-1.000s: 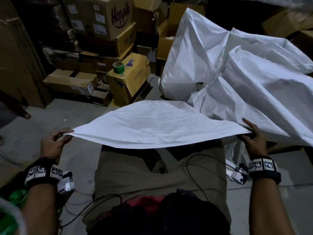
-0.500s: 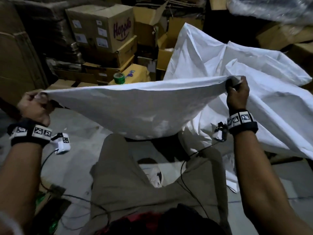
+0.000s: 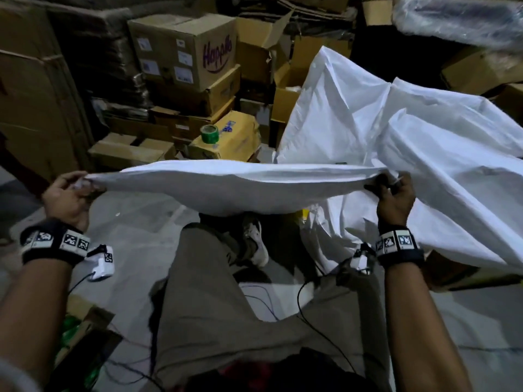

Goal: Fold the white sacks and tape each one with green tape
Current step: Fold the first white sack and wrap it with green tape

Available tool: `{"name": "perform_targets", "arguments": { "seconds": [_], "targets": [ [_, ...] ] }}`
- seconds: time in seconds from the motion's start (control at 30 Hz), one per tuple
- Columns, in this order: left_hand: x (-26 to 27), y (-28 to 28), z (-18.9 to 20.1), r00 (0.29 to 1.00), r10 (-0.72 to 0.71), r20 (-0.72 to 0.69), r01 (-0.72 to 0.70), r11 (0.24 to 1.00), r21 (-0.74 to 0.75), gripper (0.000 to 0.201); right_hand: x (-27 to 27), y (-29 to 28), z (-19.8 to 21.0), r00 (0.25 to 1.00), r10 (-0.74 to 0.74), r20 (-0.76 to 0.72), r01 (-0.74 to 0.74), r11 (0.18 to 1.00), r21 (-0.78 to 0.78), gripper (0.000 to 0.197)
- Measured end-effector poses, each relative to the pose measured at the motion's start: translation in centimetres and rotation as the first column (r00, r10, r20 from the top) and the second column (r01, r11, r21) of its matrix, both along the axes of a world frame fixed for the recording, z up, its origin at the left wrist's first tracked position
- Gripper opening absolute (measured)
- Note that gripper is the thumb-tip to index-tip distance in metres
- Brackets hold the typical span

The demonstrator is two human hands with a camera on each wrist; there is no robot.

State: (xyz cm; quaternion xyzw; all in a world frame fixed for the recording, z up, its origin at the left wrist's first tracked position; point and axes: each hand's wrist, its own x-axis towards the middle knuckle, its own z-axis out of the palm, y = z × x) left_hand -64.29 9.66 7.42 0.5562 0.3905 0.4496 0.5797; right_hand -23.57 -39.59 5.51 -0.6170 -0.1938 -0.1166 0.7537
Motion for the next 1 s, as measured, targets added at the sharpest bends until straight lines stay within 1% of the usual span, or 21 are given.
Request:
{"name": "perform_targets", "arguments": {
  "seconds": [0.07, 0.13, 0.17, 0.2, 0.27, 0.33, 0.4, 0.43, 0.47, 0.53, 0.6, 0.63, 0.7, 0.77, 0.8, 0.83, 0.9, 1.0],
  "targets": [
    [-1.3, -0.1, -2.1, 0.999, 0.008, 0.052, -0.007, 1.000, -0.014, 0.033, -1.0, -1.5, -1.6, 0.998, 0.037, -0.051, -0.040, 0.997, -0.069, 0.037],
    [-2.5, -0.3, -3.8, 0.998, -0.001, 0.058, 0.002, 1.000, -0.025, 0.027, -1.8, -3.0, -2.8, 0.992, 0.044, -0.122, -0.060, 0.989, -0.132, 0.028],
    [-2.9, -0.7, -4.5, 0.999, -0.016, 0.043, 0.017, 1.000, -0.022, 0.025, -2.3, -3.8, -3.3, 0.987, 0.057, -0.153, -0.081, 0.985, -0.154, 0.019],
    [-3.3, -1.2, -5.2, 1.000, -0.023, 0.022, 0.023, 1.000, -0.019, 0.024, -3.0, -4.7, -3.9, 0.980, 0.061, -0.190, -0.094, 0.981, -0.168, 0.013],
    [-4.2, -2.0, -6.8, 0.999, -0.041, -0.031, 0.041, 0.999, -0.010, 0.022, -4.0, -6.1, -5.4, 0.968, 0.061, -0.243, -0.115, 0.970, -0.216, 0.017],
    [-4.7, -2.6, -8.4, 0.996, -0.027, -0.081, 0.027, 1.000, -0.010, 0.022, -4.8, -7.3, -6.6, 0.958, 0.061, -0.279, -0.144, 0.947, -0.287, 0.008],
    [-5.1, -2.7, -9.7, 0.995, -0.024, -0.092, 0.020, 0.999, -0.044, 0.026, -4.8, -8.3, -7.4, 0.970, 0.008, -0.241, -0.112, 0.901, -0.418, 0.021],
    [-5.2, -2.6, -10.1, 0.996, -0.037, -0.077, 0.032, 0.998, -0.061, 0.028, -4.7, -8.7, -7.6, 0.975, -0.006, -0.221, -0.101, 0.877, -0.470, 0.025],
    [-5.4, -2.4, -10.5, 0.997, -0.055, -0.053, 0.050, 0.996, -0.080, 0.029, -4.5, -9.1, -7.5, 0.976, 0.006, -0.219, -0.115, 0.865, -0.489, 0.025],
    [-5.6, -2.4, -10.4, 0.994, -0.107, 0.006, 0.107, 0.990, -0.088, 0.024, -4.4, -9.7, -7.3, 0.974, 0.068, -0.215, -0.167, 0.860, -0.482, 0.017],
    [-5.6, -2.6, -9.5, 0.987, -0.158, 0.035, 0.161, 0.984, -0.071, 0.023, -4.5, -10.1, -7.0, 0.974, 0.092, -0.208, -0.175, 0.889, -0.423, 0.011],
    [-5.6, -2.9, -8.8, 0.987, -0.161, 0.027, 0.162, 0.985, -0.057, 0.026, -4.5, -10.3, -6.9, 0.973, 0.087, -0.215, -0.165, 0.911, -0.378, 0.008],
    [-5.8, -3.0, -8.1, 0.986, -0.163, -0.019, 0.162, 0.985, -0.058, 0.036, -4.7, -10.7, -7.0, 0.972, 0.060, -0.225, -0.132, 0.939, -0.318, 0.012],
    [-6.2, -3.1, -7.8, 0.983, -0.169, -0.067, 0.164, 0.984, -0.072, 0.034, -4.7, -11.1, -7.6, 0.959, 0.040, -0.282, -0.112, 0.963, -0.247, 0.016],
    [-6.4, -3.1, -7.9, 0.983, -0.162, -0.090, 0.157, 0.986, -0.064, 0.030, -4.8, -11.2, -8.0, 0.951, 0.026, -0.309, -0.101, 0.968, -0.230, 0.015],
    [-6.5, -3.3, -8.0, 0.981, -0.149, -0.121, 0.145, 0.989, -0.042, 0.026, -4.8, -11.4, -8.5, 0.950, 0.010, -0.313, -0.087, 0.969, -0.233, 0.012],
    [-6.3, -3.5, -8.5, 0.973, -0.105, -0.204, 0.108, 0.994, 0.005, 0.019, -4.7, -11.7, -9.5, 0.959, -0.048, -0.281, -0.039, 0.954, -0.296, 0.016],
    [-5.5, -3.7, -9.9, 0.952, -0.052, -0.303, 0.056, 0.998, 0.004, 0.021, -4.5, -12.2, -9.8, 0.963, -0.099, -0.251, -0.016, 0.909, -0.417, 0.024]
  ]
}}
